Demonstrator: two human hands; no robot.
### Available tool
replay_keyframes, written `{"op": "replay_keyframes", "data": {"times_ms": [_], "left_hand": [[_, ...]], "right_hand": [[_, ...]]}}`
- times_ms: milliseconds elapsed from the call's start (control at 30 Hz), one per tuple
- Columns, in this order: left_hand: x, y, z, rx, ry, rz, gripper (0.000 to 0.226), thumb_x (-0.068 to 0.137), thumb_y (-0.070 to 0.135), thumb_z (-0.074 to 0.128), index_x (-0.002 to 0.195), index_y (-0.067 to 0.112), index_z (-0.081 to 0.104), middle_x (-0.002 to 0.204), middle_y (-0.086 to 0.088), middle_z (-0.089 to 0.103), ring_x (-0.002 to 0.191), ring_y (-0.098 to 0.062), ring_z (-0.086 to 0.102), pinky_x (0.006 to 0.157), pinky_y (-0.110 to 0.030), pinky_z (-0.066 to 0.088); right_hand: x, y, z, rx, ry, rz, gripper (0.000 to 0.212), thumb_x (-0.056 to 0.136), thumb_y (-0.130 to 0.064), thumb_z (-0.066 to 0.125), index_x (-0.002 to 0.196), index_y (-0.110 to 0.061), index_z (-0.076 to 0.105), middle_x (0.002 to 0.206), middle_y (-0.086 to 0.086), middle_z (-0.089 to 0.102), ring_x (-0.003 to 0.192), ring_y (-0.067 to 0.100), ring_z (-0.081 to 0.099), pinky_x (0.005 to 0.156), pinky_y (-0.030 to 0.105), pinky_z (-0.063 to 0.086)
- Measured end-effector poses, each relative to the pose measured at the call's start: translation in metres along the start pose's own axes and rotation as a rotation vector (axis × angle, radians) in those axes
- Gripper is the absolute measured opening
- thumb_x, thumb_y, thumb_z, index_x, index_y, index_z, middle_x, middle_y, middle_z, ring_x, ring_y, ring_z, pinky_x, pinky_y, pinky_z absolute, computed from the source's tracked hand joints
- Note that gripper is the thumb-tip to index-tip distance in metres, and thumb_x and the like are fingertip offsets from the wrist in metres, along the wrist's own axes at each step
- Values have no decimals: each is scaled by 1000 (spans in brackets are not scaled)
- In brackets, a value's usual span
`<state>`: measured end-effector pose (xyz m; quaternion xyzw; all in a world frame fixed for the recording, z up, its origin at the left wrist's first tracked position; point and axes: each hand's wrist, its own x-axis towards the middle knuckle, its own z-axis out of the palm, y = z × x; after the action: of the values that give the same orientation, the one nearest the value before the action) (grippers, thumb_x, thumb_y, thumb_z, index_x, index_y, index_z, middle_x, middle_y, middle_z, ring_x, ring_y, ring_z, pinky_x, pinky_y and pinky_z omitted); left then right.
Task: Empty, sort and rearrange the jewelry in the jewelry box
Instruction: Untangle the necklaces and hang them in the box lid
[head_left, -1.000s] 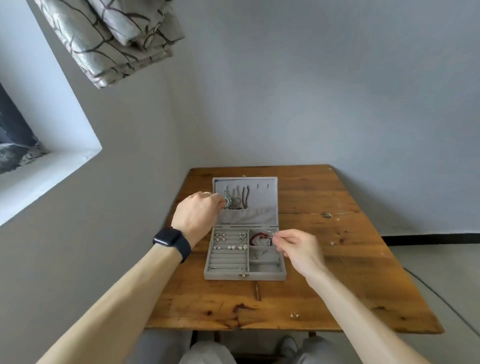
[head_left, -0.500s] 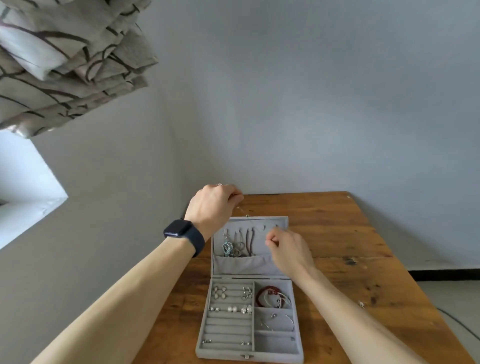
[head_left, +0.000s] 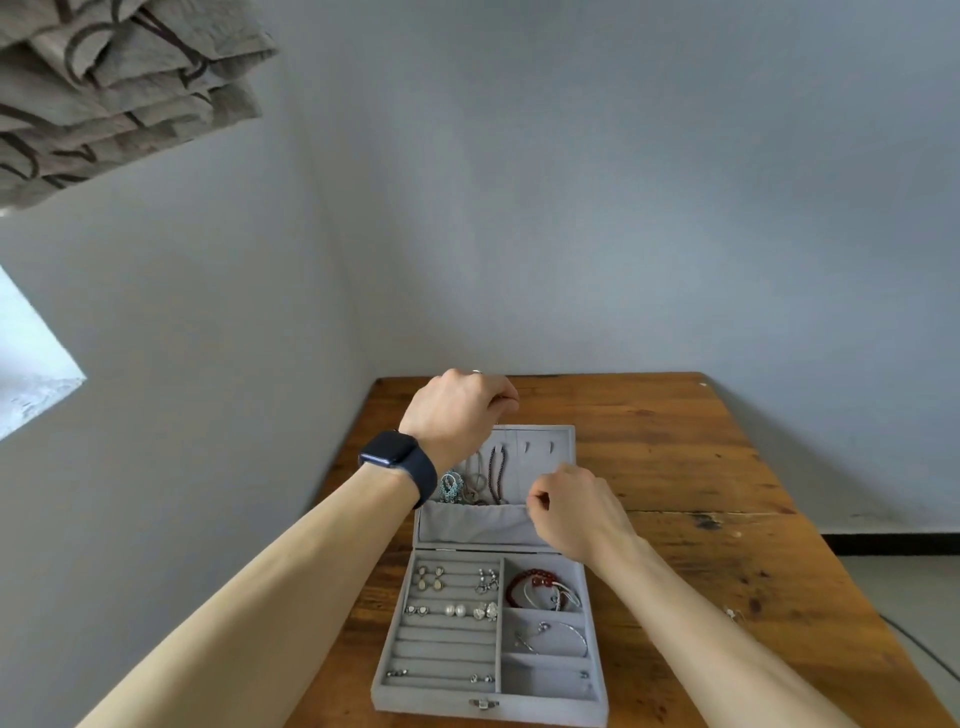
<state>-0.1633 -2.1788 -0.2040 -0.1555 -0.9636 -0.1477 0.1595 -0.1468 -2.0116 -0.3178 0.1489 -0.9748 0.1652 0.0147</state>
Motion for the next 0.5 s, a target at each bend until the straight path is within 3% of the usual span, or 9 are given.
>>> {"op": "replay_keyframes", "data": {"times_ms": [100,233,367,500], "left_hand": [[1,0,2,-7,-5,18,19,100,31,57,108,25,73,103,0,74,91,-24,67,78,-37,56],[1,0,2,-4,2,33,20,101,31,56,109,24,73,103,1,74,90,-22,67,77,-37,57],[-2,0,2,-10,-33,47,18,99,31,59,106,25,74,100,4,74,88,-19,67,77,-35,56],[-6,-1,6,6,-130,53,18,99,32,58,106,25,73,101,4,73,90,-18,66,78,-35,56]], "right_hand": [[-3,6,0,59,-50,7,22,94,-35,49,95,-24,69,97,-3,63,86,21,64,73,35,55],[-6,9,0,68,-78,-48,15,90,-35,52,91,-28,65,99,-5,57,81,18,62,71,33,53],[-11,9,0,83,-9,-30,20,89,-40,53,103,-32,65,103,-10,58,85,16,62,67,29,48],[-14,12,-6,374,150,42,19,86,-37,67,104,-34,61,95,-19,62,87,0,60,71,18,46]]}}
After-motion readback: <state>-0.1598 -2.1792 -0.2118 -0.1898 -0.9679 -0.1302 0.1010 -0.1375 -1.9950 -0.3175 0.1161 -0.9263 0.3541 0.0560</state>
